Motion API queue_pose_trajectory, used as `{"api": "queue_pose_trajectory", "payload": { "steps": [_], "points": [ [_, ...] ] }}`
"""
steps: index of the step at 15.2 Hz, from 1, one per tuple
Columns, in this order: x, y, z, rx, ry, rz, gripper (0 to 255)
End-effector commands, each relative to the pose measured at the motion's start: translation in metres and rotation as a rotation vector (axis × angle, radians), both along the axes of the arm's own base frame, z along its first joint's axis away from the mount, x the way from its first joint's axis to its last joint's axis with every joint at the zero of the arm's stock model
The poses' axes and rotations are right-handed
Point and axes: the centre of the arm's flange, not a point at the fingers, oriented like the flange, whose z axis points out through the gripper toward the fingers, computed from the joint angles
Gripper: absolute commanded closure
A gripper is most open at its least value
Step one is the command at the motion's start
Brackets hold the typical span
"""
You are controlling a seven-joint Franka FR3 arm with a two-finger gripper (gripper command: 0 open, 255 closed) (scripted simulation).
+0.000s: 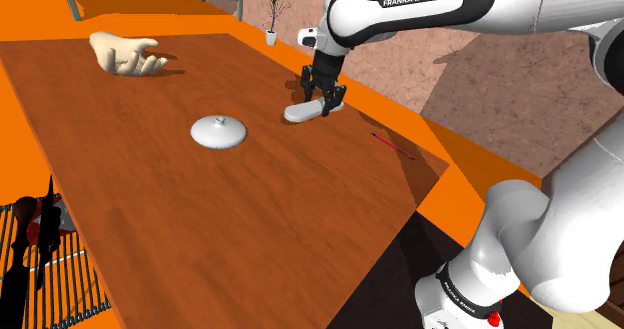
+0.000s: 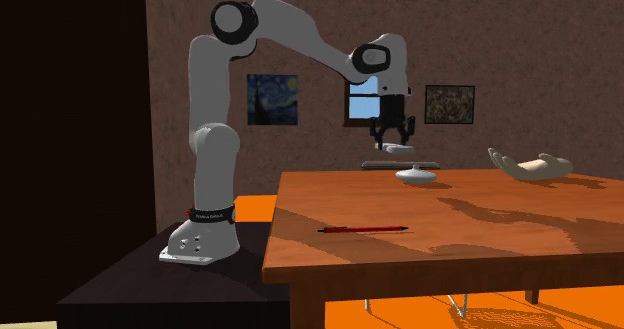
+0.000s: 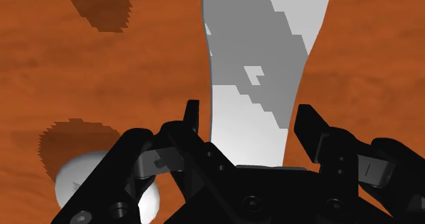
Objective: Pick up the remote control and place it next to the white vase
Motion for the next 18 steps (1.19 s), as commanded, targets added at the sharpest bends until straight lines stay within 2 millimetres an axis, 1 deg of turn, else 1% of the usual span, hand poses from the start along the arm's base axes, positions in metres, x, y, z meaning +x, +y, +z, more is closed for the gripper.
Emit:
{"api": "queue_pose_trajectory", "payload": {
  "steps": [1, 18],
  "points": [
    [0.018, 0.02, -0.001, 0.001, 0.0, 0.0, 255],
    [0.018, 0.02, -0.091, 0.001, 0.0, 0.0, 255]
  ]
}}
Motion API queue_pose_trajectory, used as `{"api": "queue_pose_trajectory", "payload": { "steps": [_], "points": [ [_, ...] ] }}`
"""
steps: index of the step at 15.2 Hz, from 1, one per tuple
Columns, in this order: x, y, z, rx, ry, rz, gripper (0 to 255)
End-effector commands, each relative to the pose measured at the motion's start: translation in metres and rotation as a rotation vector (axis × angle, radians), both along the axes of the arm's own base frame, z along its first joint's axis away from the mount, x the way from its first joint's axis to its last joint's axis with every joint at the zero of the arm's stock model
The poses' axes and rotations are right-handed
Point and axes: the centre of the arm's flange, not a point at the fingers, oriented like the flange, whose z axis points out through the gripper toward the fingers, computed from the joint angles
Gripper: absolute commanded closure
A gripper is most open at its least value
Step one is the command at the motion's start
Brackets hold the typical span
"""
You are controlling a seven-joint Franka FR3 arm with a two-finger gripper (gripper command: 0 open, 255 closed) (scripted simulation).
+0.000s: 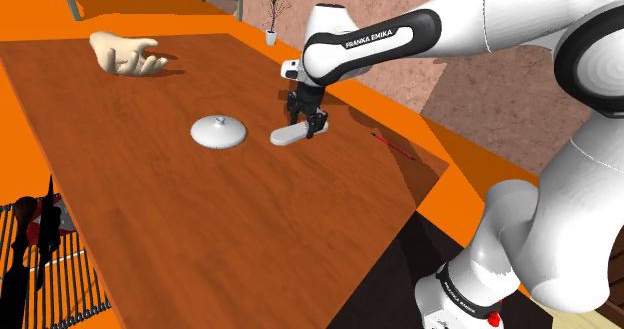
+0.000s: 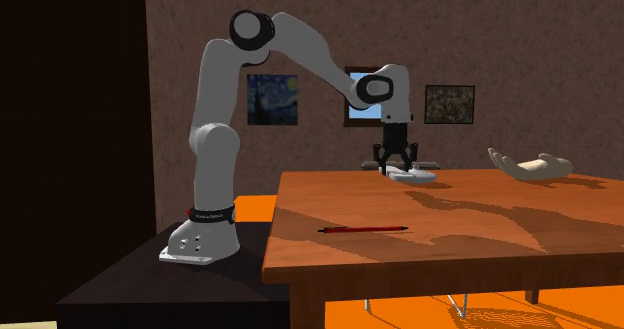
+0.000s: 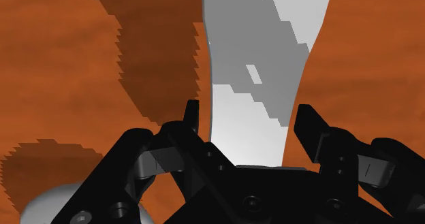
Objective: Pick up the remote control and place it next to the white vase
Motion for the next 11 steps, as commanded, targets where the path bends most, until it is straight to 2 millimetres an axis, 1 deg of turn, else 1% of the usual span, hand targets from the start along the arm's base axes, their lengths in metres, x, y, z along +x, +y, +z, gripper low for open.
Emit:
{"api": "queue_pose_trajectory", "payload": {
  "steps": [1, 7, 11],
  "points": [
    [0.0, 0.001, -0.011, 0.0, -0.001, 0.0, 255],
    [0.0, 0.001, -0.043, 0.0, -0.001, 0.0, 255],
    [0.0, 0.001, -0.045, 0.0, -0.001, 0.0, 255]
  ]
}}
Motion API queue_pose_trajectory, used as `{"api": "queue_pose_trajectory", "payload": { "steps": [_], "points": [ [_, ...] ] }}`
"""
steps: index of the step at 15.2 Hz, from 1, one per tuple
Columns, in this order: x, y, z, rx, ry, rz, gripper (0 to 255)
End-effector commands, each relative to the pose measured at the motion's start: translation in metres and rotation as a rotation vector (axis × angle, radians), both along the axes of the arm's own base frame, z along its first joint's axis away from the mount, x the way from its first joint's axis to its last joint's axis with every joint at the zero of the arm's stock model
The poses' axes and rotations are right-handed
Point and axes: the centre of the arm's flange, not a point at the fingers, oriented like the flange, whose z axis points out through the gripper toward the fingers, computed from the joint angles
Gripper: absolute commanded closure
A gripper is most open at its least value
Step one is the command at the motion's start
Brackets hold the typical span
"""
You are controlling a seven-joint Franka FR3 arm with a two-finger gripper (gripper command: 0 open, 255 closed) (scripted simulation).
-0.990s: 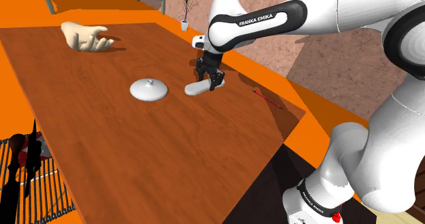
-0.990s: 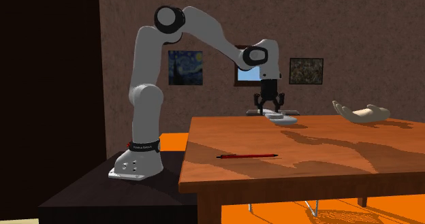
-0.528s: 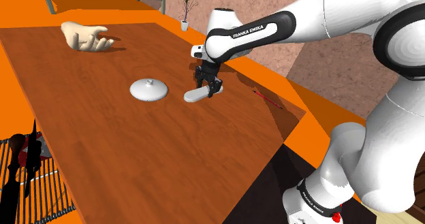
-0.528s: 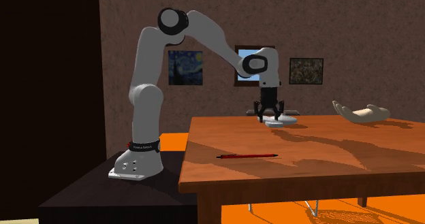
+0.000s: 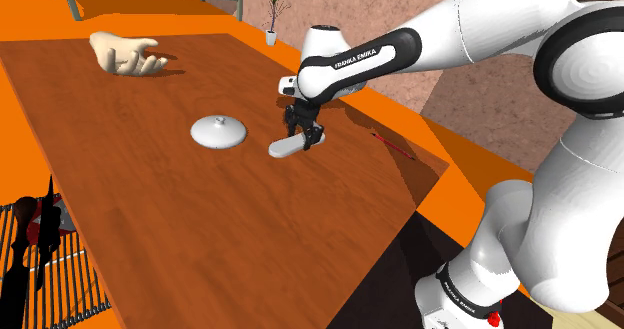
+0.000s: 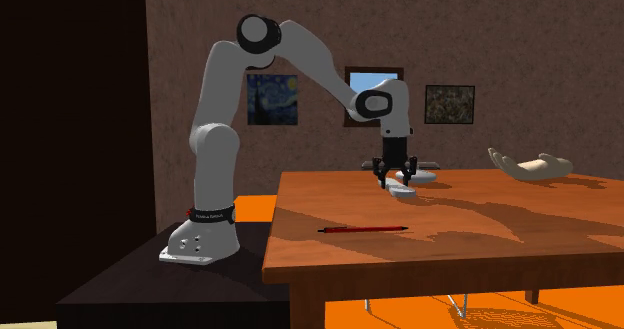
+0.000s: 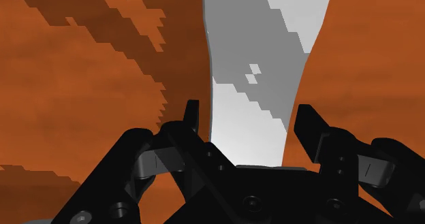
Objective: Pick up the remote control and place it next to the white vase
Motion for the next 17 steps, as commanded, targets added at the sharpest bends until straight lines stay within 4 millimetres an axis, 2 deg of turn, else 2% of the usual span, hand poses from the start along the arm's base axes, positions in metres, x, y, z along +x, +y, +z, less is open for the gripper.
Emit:
{"api": "queue_pose_trajectory", "payload": {
  "steps": [1, 4, 5, 10, 14, 17],
  "points": [
    [0.0, 0.0, 0.0, 0.0, -0.001, 0.0, 255],
    [0.0, 0.0, 0.0, 0.0, -0.001, 0.0, 255],
    [0.0, 0.0, 0.0, 0.0, -0.001, 0.0, 0],
    [0.0, 0.0, 0.0, 0.0, -0.001, 0.0, 0],
    [-0.001, 0.001, 0.05, 0.0, -0.001, 0.0, 0],
    [-0.001, 0.001, 0.05, 0.0, -0.001, 0.0, 0]
  ]
}}
